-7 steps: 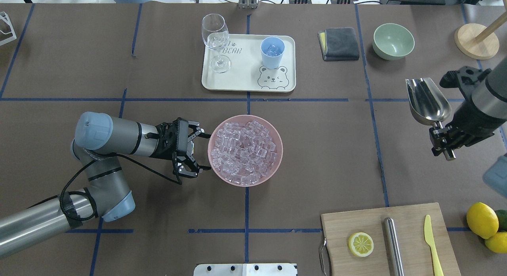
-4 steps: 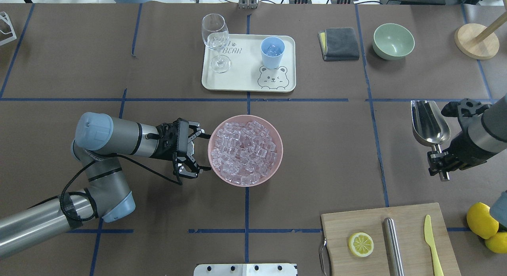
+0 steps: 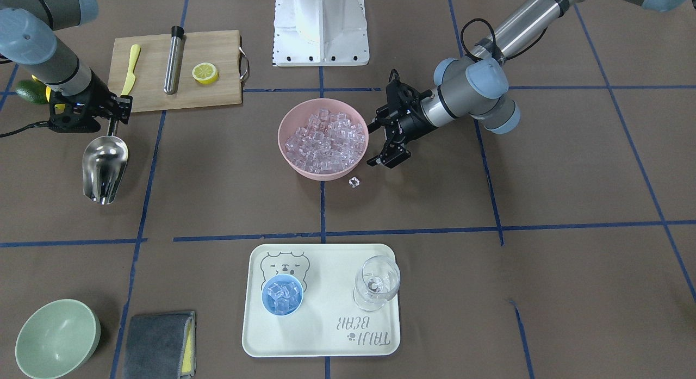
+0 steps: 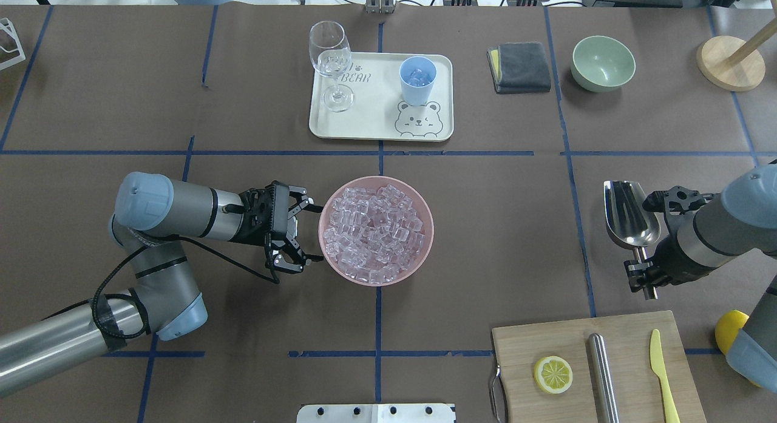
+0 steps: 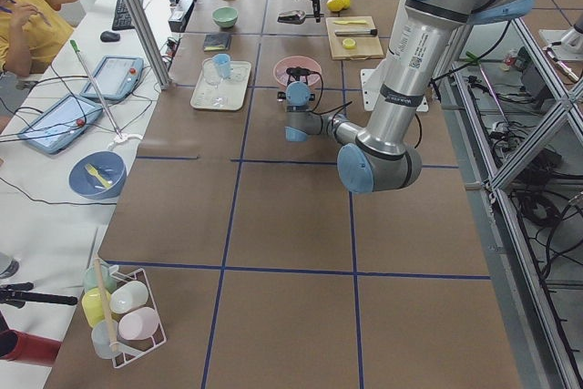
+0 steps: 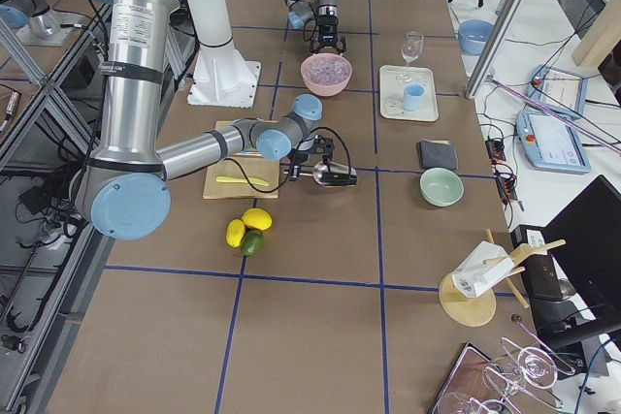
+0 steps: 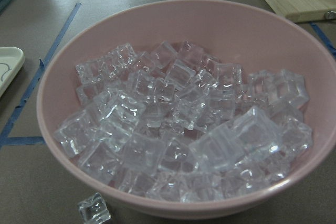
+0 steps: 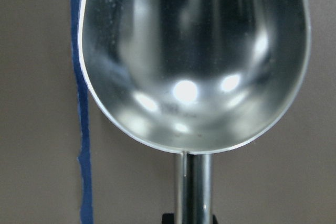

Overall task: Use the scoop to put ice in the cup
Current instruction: 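Carry the empty scoop back and lay it on the table, open right gripper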

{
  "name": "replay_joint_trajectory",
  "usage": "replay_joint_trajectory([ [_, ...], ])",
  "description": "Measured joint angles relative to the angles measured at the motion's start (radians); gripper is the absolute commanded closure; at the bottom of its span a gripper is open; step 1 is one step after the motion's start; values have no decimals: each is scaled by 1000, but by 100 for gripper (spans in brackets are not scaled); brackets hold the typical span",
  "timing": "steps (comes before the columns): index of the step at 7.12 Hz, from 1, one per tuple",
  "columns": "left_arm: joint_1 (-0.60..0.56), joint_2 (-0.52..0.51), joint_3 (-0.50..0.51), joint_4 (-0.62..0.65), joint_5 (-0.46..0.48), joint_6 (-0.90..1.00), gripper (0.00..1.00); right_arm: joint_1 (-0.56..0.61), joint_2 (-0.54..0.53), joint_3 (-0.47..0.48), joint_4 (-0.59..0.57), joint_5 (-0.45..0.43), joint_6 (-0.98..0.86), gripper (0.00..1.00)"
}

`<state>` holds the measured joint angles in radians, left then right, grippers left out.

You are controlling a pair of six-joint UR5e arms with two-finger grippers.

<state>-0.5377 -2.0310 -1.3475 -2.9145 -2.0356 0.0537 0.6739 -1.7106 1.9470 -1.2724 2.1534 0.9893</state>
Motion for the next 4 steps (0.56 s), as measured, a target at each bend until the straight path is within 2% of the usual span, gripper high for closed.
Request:
replay_joint_trajectory([
  [1, -1, 0, 0, 0, 0, 0, 0, -16, 3, -7, 2, -3, 1, 91],
  [2, -1, 0, 1, 0, 0, 0, 0, -24, 4, -12, 2, -4, 1, 17],
  [3, -1, 0, 1, 0, 0, 0, 0, -29, 4, -17, 2, -11, 2, 0],
  [4, 0, 0, 0, 0, 0, -1, 0, -32, 5, -21, 2, -23, 2, 0],
])
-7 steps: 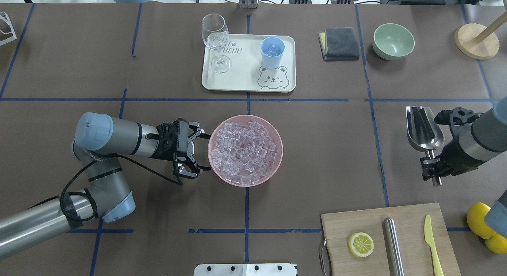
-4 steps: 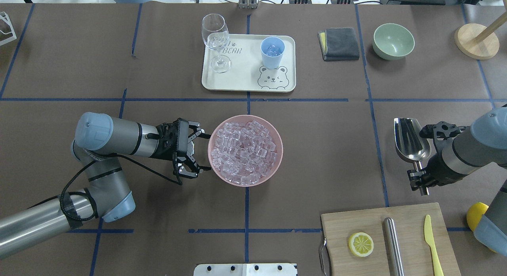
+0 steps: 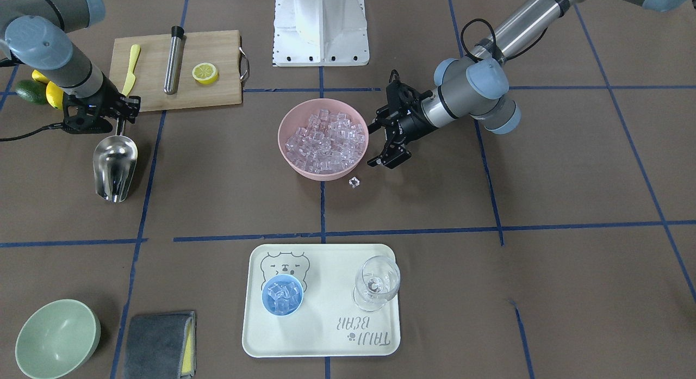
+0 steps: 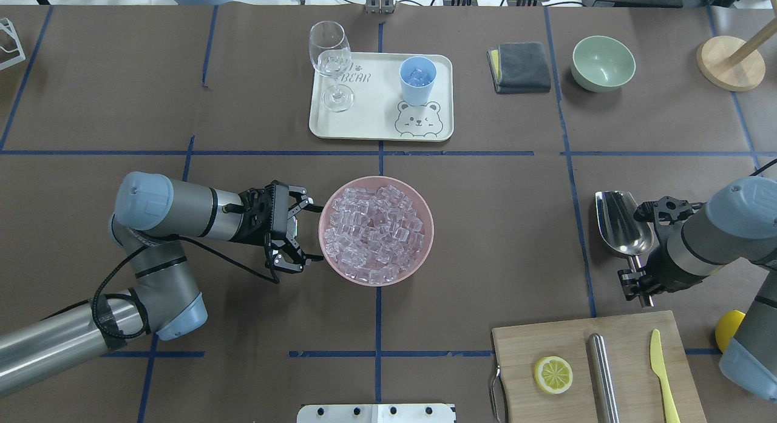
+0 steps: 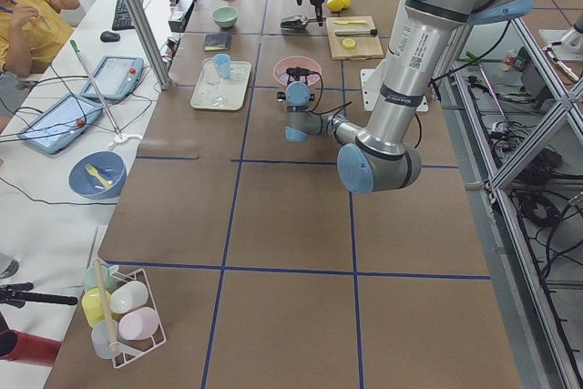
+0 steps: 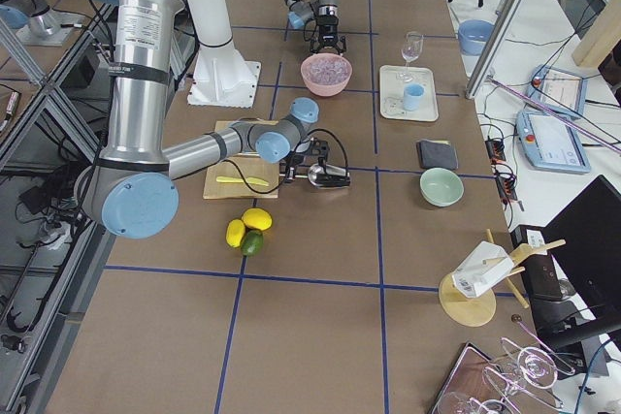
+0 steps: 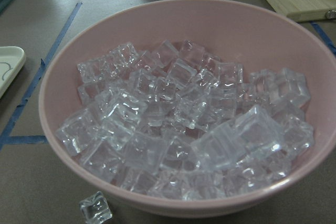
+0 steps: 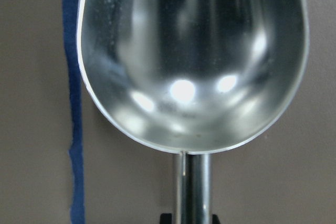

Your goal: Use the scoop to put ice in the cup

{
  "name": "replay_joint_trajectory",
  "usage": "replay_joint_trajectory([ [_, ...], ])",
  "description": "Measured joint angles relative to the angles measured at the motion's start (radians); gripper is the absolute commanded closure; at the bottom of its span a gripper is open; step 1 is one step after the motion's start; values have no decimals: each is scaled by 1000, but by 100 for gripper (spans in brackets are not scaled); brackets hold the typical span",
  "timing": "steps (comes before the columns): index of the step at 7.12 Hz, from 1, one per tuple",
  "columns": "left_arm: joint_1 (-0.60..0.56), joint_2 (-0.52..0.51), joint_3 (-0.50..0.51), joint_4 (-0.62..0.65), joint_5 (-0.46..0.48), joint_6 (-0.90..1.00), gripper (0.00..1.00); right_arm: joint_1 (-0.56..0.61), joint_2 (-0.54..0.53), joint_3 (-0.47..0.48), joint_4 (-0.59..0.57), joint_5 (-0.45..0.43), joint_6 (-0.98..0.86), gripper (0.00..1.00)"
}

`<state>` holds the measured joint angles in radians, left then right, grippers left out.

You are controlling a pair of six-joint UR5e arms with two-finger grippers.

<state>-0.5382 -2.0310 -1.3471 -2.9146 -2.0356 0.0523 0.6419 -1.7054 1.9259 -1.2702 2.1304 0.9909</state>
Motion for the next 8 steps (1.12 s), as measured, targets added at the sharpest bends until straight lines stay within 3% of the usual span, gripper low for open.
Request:
replay_joint_trajectory([
  [2, 0, 0, -1, -1, 0, -3, 0, -1, 23, -4, 1, -17, 0, 0],
  [4, -1, 0, -3, -2, 0, -3, 0, 25, 102, -13, -2, -95, -4, 0],
  [6, -1, 0, -4, -3, 0, -3, 0, 130, 165, -62, -10, -141, -80, 0],
  [8, -2, 0, -3, -3, 0, -4, 0, 272, 180, -137, -12, -94, -268, 0],
])
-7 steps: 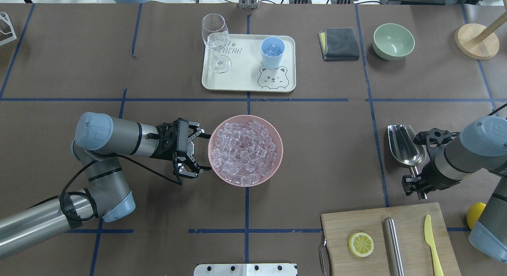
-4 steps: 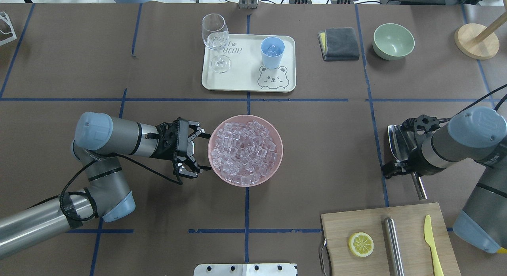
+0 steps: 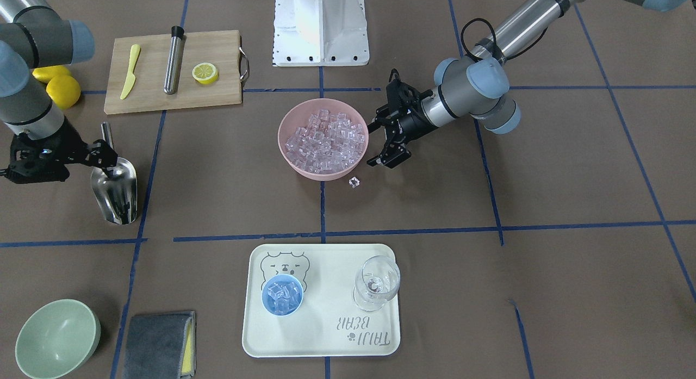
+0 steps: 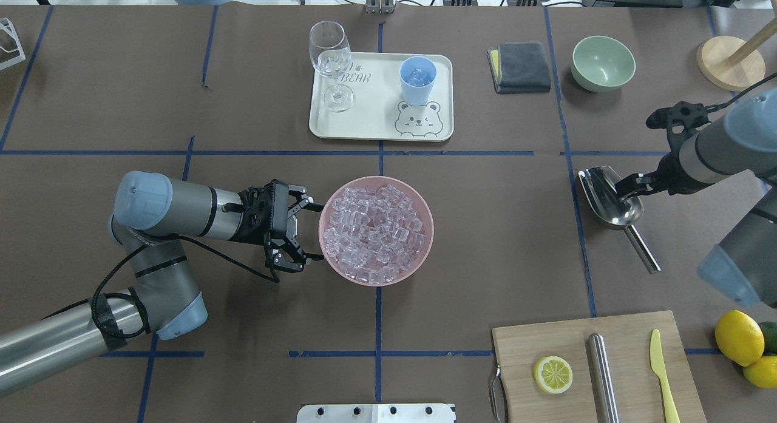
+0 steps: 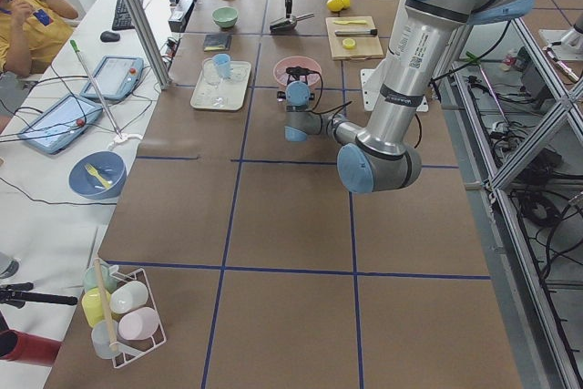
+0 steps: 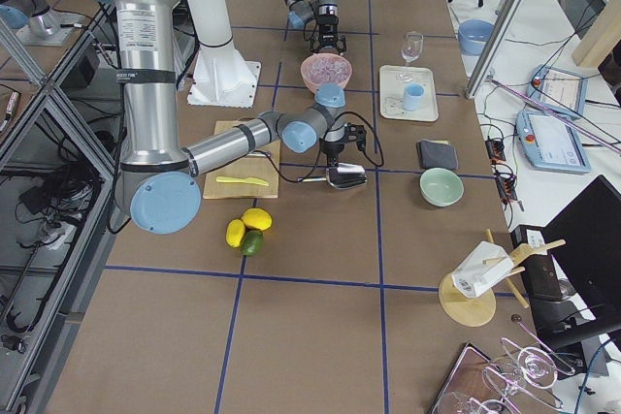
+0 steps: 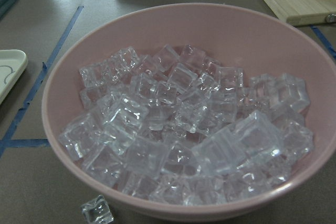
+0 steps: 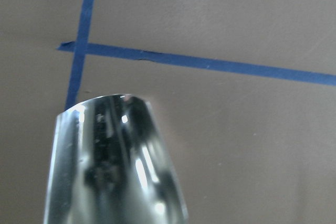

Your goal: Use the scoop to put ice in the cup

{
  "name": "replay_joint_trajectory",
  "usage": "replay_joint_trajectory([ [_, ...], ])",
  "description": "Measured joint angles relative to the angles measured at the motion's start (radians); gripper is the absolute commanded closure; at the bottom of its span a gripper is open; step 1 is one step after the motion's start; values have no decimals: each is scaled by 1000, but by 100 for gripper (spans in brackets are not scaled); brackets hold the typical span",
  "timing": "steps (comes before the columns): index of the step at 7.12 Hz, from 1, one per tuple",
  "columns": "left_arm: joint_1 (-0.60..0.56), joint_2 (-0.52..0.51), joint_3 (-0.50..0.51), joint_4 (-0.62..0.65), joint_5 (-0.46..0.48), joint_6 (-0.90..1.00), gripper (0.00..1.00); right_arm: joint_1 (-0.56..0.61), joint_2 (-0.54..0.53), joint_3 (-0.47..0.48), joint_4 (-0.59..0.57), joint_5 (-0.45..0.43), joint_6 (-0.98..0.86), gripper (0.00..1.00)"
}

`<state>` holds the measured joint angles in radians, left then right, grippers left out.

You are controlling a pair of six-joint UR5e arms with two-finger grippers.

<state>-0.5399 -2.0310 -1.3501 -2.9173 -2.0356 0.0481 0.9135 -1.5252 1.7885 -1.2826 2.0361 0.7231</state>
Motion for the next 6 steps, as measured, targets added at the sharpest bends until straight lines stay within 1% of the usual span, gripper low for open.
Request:
replay_joint_trajectory([
  [2, 0, 0, 0, 1, 0, 0, 0, 117, 1, -13, -3, 106, -55, 0],
  [3, -1, 0, 0, 0, 0, 0, 0, 195, -3, -18, -16, 158, -108, 0],
  [4, -2, 0, 0, 0, 0, -1, 0, 281, -6, -22, -70, 197, -228, 0],
  [6, -5, 0, -3, 0, 1, -11, 0, 457, -11, -18, -253, 223, -538, 0],
])
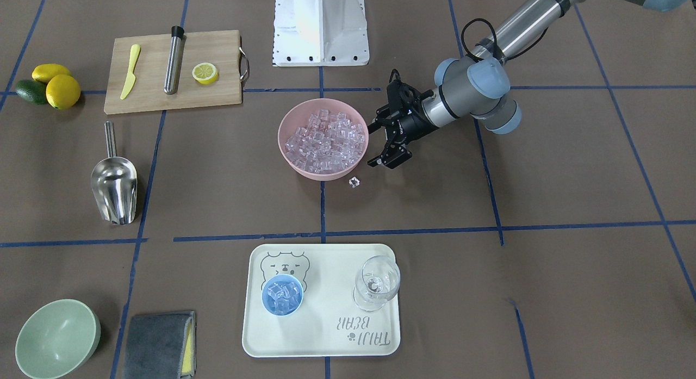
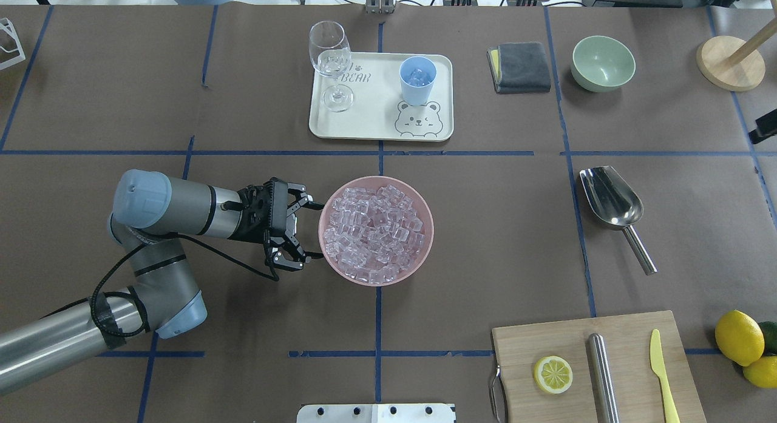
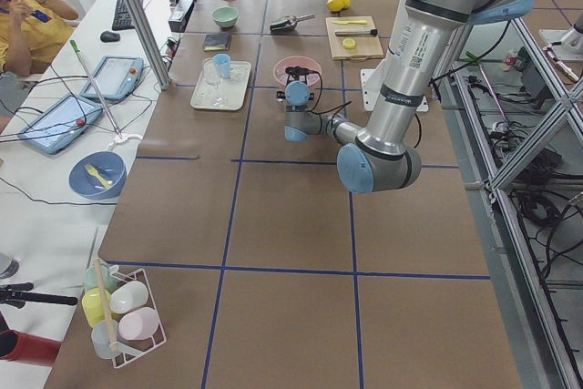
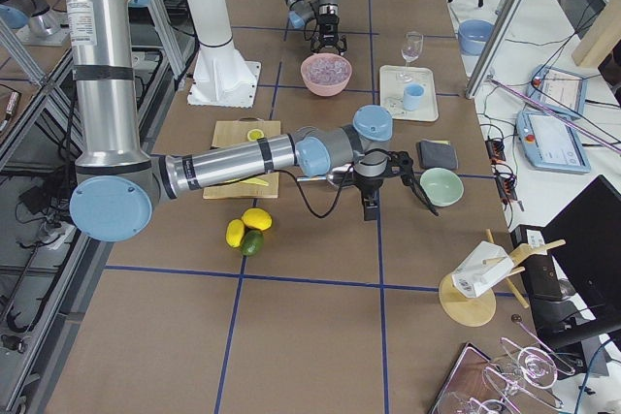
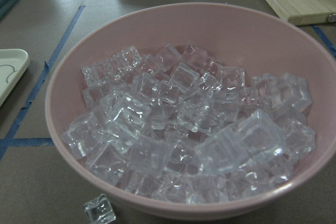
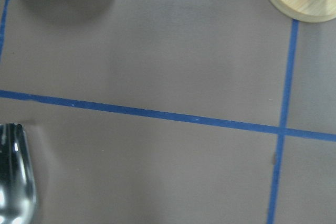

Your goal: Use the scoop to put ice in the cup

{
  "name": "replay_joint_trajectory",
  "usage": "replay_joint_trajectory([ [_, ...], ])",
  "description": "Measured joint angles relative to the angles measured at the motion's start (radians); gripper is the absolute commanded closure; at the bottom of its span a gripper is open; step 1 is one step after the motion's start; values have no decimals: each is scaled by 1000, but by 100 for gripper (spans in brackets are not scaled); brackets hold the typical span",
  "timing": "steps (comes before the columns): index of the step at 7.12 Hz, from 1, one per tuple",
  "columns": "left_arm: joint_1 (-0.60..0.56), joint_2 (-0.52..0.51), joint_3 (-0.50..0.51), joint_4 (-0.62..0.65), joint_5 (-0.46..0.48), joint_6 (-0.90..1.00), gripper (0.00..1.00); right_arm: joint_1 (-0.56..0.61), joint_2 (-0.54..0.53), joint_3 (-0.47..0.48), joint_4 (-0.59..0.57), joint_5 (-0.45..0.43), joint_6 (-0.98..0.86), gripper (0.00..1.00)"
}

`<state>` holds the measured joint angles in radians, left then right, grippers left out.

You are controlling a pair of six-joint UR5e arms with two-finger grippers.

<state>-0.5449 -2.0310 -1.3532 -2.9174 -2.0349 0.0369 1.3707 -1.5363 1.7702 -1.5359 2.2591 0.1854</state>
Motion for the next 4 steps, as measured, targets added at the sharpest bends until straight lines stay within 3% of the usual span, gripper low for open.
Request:
replay_joint_trajectory([
  [2, -35, 0, -22, 24, -5, -51, 0, 101, -72, 9, -74, 0, -203, 0],
  [4, -116, 39, -119, 164, -5, -90, 0, 119, -119, 12, -78, 9, -240, 0],
])
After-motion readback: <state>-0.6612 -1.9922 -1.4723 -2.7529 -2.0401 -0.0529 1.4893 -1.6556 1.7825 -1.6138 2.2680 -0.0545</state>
